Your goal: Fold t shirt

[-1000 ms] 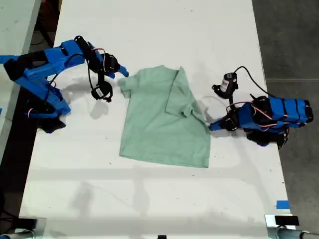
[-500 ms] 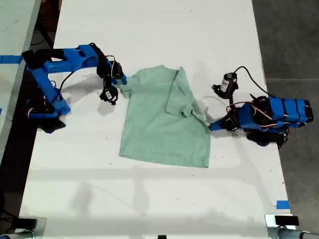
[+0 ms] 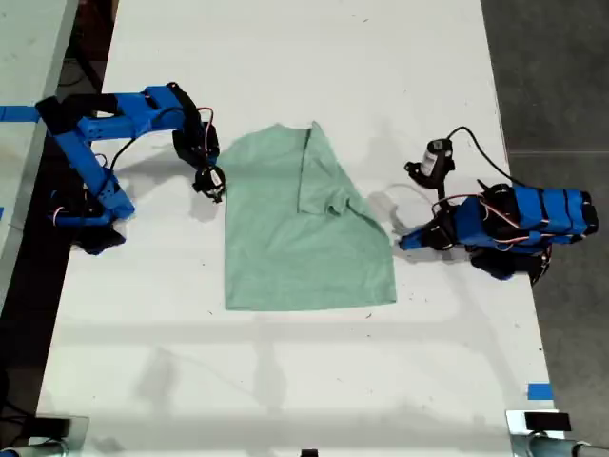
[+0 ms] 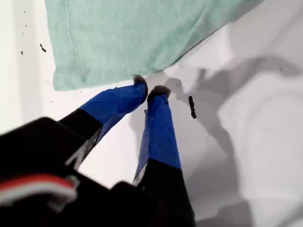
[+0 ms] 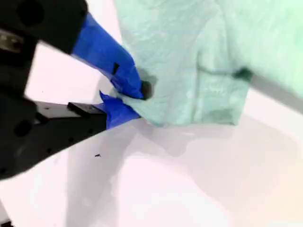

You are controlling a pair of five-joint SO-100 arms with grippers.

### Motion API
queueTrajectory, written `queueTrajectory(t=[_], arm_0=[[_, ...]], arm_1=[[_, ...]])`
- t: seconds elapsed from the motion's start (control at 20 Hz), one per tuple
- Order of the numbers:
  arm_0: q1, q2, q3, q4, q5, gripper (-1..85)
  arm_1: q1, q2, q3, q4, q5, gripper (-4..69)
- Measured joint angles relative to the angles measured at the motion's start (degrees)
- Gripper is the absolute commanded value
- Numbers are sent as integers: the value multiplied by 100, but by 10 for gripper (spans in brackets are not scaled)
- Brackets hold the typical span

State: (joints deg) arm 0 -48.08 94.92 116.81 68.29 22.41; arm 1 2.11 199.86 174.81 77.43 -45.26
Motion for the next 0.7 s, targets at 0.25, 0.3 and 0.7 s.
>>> queueTrajectory(t=[0.25, 0.3, 0.7], arm_0=[[527, 519, -1670, 896, 0, -3], [791, 378, -2224, 932, 44, -3], [2689, -2065, -5669, 501, 132, 233]], arm_1=[[0, 0, 0, 0, 0, 37], [0, 0, 0, 0, 0, 37], [0, 0, 0, 0, 0, 37]])
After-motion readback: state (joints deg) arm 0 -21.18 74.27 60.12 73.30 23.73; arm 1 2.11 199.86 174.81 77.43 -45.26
